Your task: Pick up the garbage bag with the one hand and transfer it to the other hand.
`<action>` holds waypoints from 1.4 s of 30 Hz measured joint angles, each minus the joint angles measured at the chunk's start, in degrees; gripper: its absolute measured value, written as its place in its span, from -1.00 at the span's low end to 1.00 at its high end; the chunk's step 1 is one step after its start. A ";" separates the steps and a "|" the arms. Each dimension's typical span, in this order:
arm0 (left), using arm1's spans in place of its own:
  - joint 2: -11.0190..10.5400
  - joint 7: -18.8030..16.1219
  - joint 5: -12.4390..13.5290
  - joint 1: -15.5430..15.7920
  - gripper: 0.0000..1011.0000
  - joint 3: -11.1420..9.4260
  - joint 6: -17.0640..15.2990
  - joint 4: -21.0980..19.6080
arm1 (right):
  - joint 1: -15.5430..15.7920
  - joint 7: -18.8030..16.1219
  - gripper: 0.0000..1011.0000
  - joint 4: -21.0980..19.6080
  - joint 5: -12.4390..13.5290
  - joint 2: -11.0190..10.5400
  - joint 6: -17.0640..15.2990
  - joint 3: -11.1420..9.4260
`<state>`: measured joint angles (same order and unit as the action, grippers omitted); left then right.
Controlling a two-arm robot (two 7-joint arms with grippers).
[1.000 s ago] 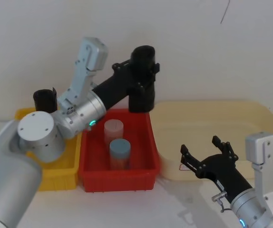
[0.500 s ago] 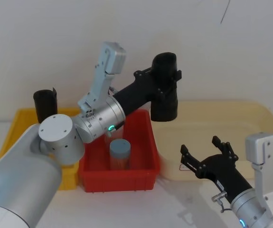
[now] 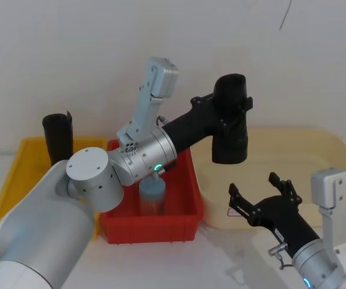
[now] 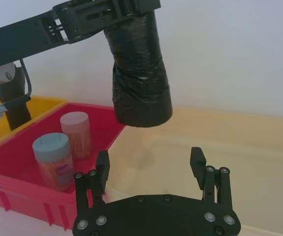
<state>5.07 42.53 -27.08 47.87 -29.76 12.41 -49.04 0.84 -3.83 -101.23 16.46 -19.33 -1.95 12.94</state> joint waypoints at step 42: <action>-0.67 -0.85 -2.05 -2.19 -0.26 -1.63 -3.05 -3.76 | -4.37 0.37 0.98 5.43 -6.71 2.84 6.36 1.56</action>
<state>4.41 41.68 -29.13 45.69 -31.39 9.36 -52.80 -3.53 -3.46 -95.80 9.75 -16.49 4.41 14.50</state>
